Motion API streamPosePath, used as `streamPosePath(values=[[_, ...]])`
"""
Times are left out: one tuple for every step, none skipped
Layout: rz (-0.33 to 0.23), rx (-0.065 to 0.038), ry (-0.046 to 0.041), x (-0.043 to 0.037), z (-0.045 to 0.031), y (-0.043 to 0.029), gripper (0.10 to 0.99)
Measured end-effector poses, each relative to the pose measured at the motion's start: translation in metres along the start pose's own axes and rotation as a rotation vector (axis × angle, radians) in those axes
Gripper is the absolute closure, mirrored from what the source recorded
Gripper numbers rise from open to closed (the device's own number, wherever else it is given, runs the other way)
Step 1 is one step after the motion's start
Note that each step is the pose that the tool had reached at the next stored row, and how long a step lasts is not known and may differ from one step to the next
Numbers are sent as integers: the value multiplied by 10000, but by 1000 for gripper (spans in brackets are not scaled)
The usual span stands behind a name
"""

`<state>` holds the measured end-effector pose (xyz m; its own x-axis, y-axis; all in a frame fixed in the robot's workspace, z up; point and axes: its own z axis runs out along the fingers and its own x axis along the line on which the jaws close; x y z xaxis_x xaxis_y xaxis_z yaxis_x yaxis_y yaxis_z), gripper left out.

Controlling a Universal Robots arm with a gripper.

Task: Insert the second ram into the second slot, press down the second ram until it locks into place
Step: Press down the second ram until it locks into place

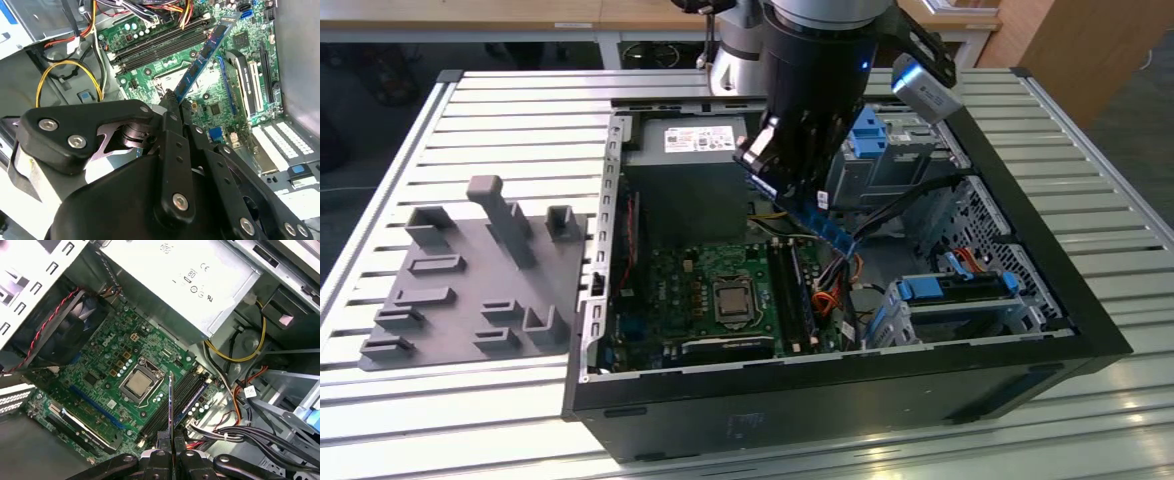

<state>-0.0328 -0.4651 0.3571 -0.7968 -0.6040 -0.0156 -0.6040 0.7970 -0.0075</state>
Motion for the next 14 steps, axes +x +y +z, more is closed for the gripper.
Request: streamPosePath(values=[[60,1,1,0,0,0,949],[120,2,1,0,0,0,949],[179,3,1,0,0,0,949],[239,4,2,0,0,0,949],[302,5,2,0,0,0,949],[362,6,3,0,0,0,949],[421,7,3,0,0,0,949],[480,8,4,0,1,0,949],[540,8,4,0,1,0,949],[599,10,5,0,1,0,949],[663,11,6,0,1,0,949],[725,12,6,0,1,0,949],[784,13,6,0,1,0,949],[841,13,7,0,1,0,949]])
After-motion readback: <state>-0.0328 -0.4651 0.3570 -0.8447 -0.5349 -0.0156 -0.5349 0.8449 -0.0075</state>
